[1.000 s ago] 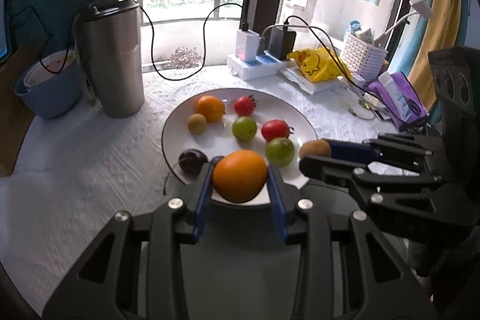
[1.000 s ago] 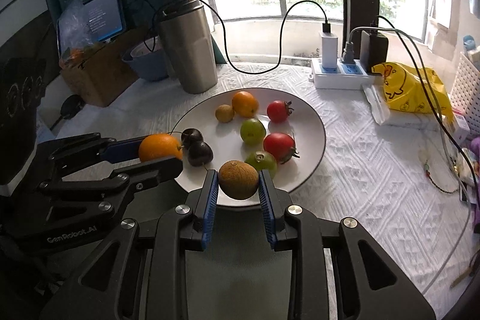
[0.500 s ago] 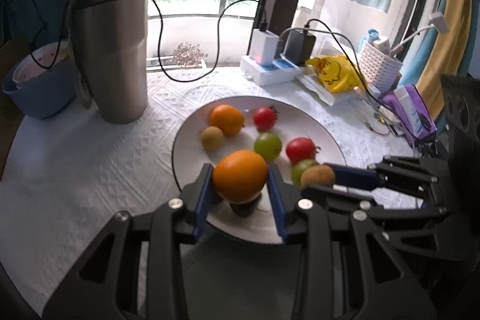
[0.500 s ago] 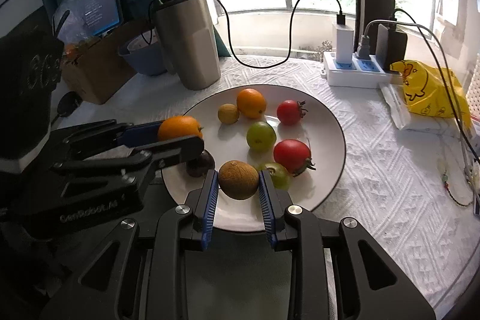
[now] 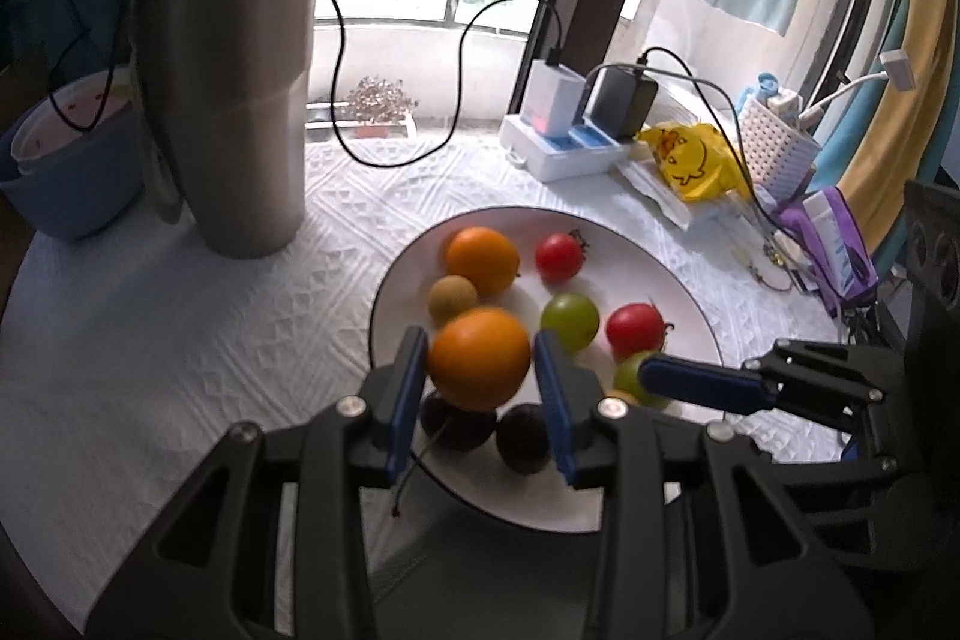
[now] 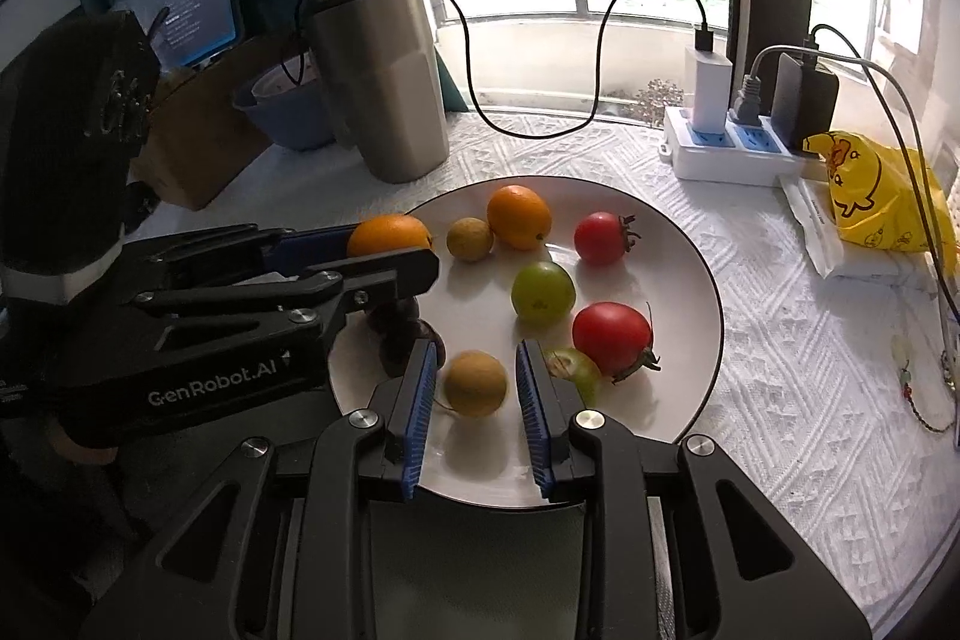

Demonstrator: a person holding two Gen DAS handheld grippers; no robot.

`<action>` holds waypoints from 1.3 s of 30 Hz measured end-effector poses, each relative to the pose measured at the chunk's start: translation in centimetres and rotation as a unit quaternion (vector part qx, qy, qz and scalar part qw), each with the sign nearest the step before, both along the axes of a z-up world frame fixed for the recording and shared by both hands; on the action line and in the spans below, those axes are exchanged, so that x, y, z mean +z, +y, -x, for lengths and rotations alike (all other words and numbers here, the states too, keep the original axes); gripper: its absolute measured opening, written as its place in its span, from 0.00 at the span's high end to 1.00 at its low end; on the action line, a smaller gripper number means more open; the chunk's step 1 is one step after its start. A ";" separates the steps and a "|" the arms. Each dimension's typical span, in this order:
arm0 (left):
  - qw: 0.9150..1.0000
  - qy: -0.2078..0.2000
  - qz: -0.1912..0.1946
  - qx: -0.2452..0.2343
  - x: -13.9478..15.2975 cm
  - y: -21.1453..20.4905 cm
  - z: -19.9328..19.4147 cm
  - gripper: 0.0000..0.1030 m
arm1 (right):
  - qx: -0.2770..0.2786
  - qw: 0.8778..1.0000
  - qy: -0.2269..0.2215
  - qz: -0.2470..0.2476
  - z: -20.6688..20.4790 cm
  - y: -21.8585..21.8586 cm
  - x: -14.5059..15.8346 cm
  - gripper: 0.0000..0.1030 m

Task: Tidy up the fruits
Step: 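Open the right tool in the bowl while the left tool releases the orange there, then withdraw both open tools from the bowl over the empty mat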

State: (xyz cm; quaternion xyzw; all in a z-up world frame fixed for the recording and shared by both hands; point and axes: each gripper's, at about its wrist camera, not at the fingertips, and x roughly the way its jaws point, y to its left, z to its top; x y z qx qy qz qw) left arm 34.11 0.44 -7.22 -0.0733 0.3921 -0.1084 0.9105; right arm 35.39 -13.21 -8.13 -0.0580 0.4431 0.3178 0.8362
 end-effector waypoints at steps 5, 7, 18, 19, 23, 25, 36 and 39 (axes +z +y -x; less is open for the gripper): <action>1.000 -0.011 0.005 0.000 0.8 0.1 0.6 0.57 | -0.002 1.000 -0.002 0.005 0.3 0.1 0.3 0.72; 1.000 -0.015 0.006 0.000 1.1 0.1 1.0 0.57 | -0.003 1.000 -0.005 0.006 0.5 0.1 0.6 0.72; 0.999 -0.039 0.005 0.004 3.1 0.6 4.4 0.57 | -0.013 1.000 -0.022 0.010 2.8 -0.3 2.5 0.71; 0.999 -0.041 0.005 0.004 3.3 0.6 4.9 0.57 | -0.013 1.000 -0.024 0.010 3.1 -0.3 2.6 0.71; 0.999 -0.047 0.004 0.003 3.8 0.8 6.8 0.57 | -0.014 0.999 -0.032 0.011 4.4 -0.3 3.3 0.71; 0.999 -0.050 0.003 0.004 4.0 0.9 7.6 0.57 | -0.014 0.999 -0.036 0.011 5.2 -0.3 3.7 0.71; 0.997 -0.079 -0.003 0.023 5.1 0.6 13.0 0.57 | -0.017 0.999 -0.050 0.010 9.6 -0.3 4.8 0.71; 0.996 -0.086 -0.007 0.036 5.1 0.7 14.8 0.56 | -0.015 0.999 -0.050 0.010 11.1 -0.3 4.7 0.71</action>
